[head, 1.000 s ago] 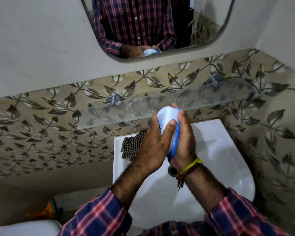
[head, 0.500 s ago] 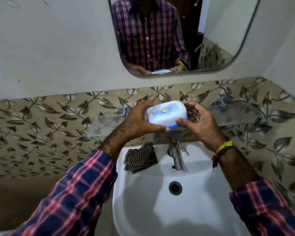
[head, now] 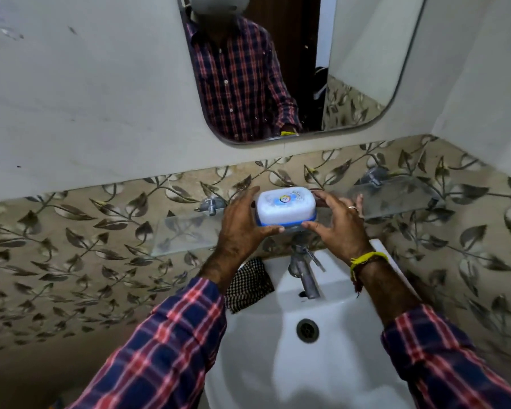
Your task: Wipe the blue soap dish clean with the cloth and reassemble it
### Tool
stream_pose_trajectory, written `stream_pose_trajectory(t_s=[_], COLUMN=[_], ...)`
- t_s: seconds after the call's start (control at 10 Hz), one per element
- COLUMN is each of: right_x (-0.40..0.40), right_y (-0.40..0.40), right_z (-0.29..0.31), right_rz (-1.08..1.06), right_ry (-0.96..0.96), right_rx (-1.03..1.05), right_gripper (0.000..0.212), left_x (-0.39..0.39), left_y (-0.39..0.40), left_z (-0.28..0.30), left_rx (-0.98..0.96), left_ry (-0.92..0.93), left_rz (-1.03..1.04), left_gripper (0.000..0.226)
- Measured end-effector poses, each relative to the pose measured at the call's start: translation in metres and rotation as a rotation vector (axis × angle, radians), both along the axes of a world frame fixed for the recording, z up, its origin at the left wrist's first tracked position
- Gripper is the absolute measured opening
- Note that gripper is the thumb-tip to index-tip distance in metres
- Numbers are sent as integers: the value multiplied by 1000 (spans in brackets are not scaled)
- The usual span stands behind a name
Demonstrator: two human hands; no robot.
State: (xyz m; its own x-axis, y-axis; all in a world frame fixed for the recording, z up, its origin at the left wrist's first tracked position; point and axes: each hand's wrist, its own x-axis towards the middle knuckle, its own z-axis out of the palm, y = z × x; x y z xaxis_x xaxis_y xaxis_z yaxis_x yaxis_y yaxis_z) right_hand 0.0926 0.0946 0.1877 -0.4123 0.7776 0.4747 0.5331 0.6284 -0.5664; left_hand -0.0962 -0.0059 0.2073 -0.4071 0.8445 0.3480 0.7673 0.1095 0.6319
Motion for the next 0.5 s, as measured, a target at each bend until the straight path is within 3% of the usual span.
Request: stream_pose_trajectory(t_s=[0.3,0.5], right_x=[-3,3], right_y=[-12,-24], right_z=[-1,6], right_rz=[-103,-114], right_ry=[55,78], right_rx=[-58,-51], right_gripper=[68,63], left_x=[-1,14], left_y=[-6,-24], left_z=[-8,-1], left_rx=[43,131], left_ry=[-145,-49], left_rz=[18,32], left_gripper=[103,109])
